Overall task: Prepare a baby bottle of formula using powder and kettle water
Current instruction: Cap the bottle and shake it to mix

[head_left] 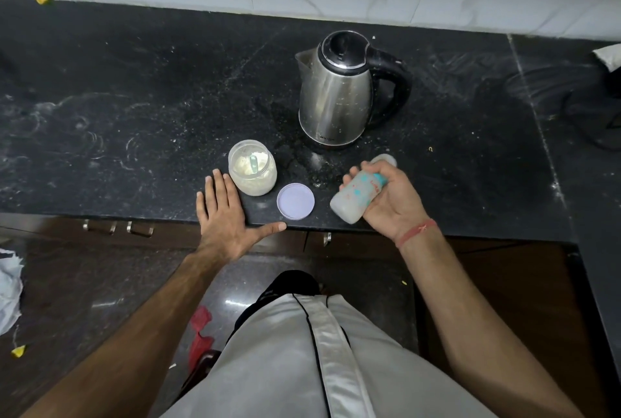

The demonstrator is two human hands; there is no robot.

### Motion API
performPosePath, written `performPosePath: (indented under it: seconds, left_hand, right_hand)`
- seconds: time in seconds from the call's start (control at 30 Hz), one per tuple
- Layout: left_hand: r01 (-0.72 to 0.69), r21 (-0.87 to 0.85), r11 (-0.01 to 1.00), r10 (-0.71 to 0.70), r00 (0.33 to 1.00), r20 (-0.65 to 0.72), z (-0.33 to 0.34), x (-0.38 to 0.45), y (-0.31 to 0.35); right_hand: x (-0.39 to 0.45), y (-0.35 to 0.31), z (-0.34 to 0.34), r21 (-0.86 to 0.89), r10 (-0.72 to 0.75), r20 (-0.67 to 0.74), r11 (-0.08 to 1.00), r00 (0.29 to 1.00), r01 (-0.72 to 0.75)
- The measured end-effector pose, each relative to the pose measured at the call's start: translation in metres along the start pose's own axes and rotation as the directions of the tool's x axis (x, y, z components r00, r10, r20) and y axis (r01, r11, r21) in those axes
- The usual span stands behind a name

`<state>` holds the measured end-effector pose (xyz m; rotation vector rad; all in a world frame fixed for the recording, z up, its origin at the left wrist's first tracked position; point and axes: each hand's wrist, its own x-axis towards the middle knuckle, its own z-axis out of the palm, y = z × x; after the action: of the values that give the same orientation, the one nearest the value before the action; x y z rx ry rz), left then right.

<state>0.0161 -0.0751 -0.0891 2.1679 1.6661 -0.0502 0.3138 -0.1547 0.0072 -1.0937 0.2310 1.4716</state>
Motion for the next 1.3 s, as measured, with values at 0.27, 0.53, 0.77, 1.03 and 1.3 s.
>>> performPosePath:
  seconds: [0.27,0.53,0.77,1.03,1.3]
  left_hand:
    - [0.008,0.004,1.0,-0.008,1.0,0.006,-0.001,0.001,0.0]
    - [0.015,-0.001,1.0,-0.015,1.0,0.013,-0.002,0.0,0.001]
    - [0.008,-0.008,1.0,-0.007,1.0,0.023,-0.004,0.0,0.002]
    - [0.011,0.0,1.0,-0.011,1.0,0.021,-0.002,0.001,0.001]
    - [0.016,0.004,1.0,-0.016,1.0,0.014,-0.001,0.0,0.001]
  right_hand:
    - [-0.001,0.007,0.004,-0.077,0.024,-0.028,0.997,0.999,-0.026]
    - [-0.007,0.002,-0.015,-0.17,0.114,0.099,0.981,0.989,-0.096]
    - [-0.01,0.008,-0.006,-0.055,0.075,0.143,0.996,0.987,-0.068]
    - [-0.009,0.008,-0.01,0.025,0.016,0.238,0.999,0.971,-0.022]
    - [-0.009,0.015,-0.005,0.231,-0.084,0.207,0.972,0.975,0.035]
